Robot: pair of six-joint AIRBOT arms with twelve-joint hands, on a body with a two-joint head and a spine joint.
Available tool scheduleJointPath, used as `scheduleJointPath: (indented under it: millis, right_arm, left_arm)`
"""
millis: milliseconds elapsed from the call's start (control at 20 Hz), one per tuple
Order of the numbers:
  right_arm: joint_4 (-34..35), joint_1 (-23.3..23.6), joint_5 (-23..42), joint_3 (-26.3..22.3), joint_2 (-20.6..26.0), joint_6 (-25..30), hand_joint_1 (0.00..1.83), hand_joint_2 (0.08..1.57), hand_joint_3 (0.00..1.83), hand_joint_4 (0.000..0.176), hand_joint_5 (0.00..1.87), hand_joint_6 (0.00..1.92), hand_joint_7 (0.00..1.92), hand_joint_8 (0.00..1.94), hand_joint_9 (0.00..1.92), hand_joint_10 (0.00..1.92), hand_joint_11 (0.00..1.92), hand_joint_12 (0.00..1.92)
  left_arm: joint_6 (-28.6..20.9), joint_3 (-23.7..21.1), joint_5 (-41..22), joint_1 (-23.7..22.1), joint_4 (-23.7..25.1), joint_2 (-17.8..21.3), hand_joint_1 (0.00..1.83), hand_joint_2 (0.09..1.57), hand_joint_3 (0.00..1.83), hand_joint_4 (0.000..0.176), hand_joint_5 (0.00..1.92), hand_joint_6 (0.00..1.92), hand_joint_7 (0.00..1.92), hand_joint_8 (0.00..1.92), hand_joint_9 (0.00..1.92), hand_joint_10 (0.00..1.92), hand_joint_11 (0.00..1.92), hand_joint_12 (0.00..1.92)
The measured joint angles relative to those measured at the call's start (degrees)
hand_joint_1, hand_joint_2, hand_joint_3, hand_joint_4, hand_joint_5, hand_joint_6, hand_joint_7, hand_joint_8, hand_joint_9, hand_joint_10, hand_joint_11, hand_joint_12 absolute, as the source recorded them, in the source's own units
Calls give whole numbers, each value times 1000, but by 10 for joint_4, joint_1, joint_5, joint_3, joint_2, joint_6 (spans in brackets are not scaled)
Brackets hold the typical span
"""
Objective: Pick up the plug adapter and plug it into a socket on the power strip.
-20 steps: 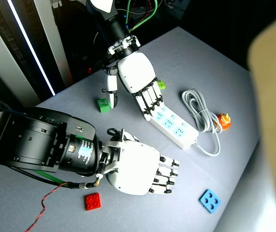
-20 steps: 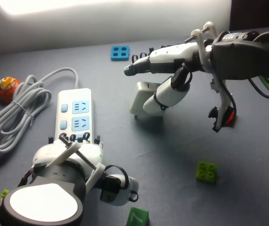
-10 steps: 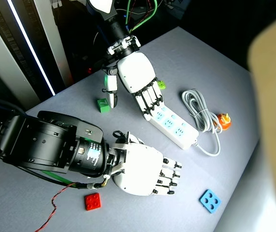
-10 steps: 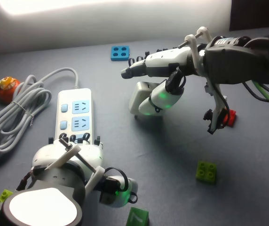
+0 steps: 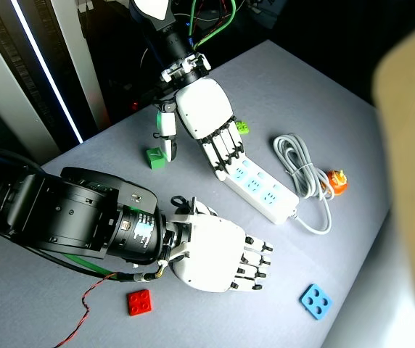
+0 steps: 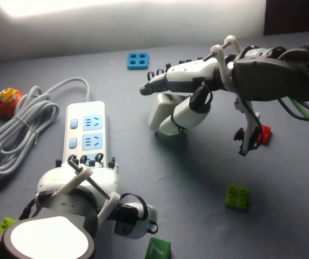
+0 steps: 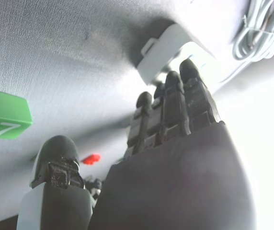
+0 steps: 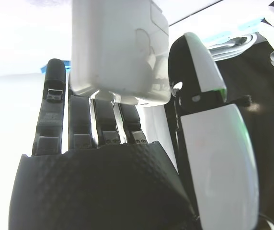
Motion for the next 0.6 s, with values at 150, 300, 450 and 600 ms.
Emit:
scheduleJointPath:
  millis: [150,300,450,600]
  right_arm:
    - [0,0,0,0,0,0,960,1141,0,0,257,7,243,6,237,8,0,721]
    - [0,0,1,0,-1,0,1023,1172,1,0,569,13,587,8,566,14,248,988]
    - [0,0,0,0,-1,0,1063,1183,0,0,759,16,718,4,704,13,327,1077]
    - [0,0,2,0,-1,-1,1164,1193,0,0,791,1232,905,924,1021,77,615,1167]
  left_arm:
    - [0,0,0,0,0,0,71,1245,3,0,29,0,48,0,44,0,0,186]
    - [0,0,0,0,0,0,62,1245,0,0,32,3,64,1,56,1,0,197]
    - [0,-1,0,0,-1,1,83,1249,1,0,53,4,74,1,60,0,0,232]
    - [0,-1,0,0,-1,1,87,1250,0,0,62,3,75,1,60,1,0,257]
